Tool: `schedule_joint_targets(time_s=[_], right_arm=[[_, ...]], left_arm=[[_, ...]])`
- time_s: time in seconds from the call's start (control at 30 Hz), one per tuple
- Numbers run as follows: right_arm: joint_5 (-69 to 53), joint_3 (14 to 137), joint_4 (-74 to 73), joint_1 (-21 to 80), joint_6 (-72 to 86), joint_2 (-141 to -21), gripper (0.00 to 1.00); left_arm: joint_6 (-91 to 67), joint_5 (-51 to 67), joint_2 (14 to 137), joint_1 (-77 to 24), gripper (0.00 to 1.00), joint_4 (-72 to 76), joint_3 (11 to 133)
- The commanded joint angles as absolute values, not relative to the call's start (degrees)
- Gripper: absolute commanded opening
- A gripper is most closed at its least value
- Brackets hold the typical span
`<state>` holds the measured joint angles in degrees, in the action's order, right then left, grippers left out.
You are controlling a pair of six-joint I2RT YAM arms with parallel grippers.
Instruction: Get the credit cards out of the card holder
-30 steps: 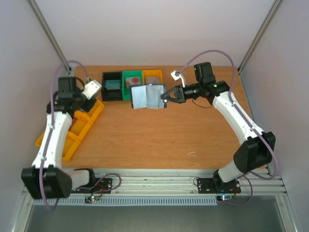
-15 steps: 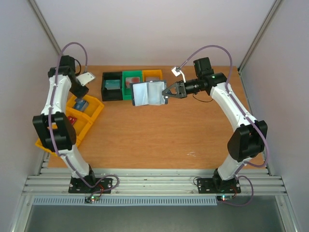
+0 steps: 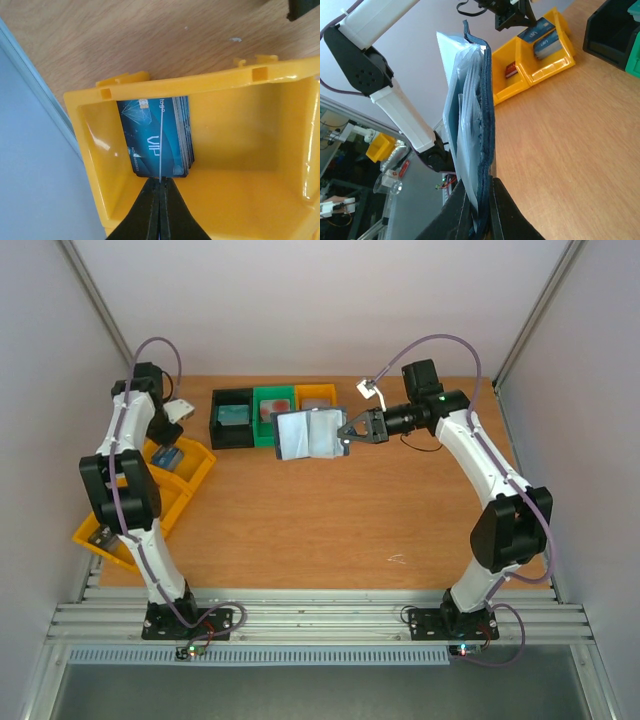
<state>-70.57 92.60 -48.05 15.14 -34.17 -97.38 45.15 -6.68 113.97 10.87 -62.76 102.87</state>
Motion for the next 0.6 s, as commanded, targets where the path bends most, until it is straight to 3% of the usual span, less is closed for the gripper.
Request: schedule_joint_targets(time_s=[0.0, 0.57], right_arm=[[-73.27, 94.1, -47.72, 14.77, -34.7, -98.61, 0.01], [-73.44, 93.83, -47.56, 14.82, -34.1, -98.58, 0.01]], left_arm=[[43.89, -7.56, 116.03, 11.53, 0.0, -61.5, 105.42], [46.32, -4.57, 119.94, 13.04, 0.0, -62.96, 105.18]])
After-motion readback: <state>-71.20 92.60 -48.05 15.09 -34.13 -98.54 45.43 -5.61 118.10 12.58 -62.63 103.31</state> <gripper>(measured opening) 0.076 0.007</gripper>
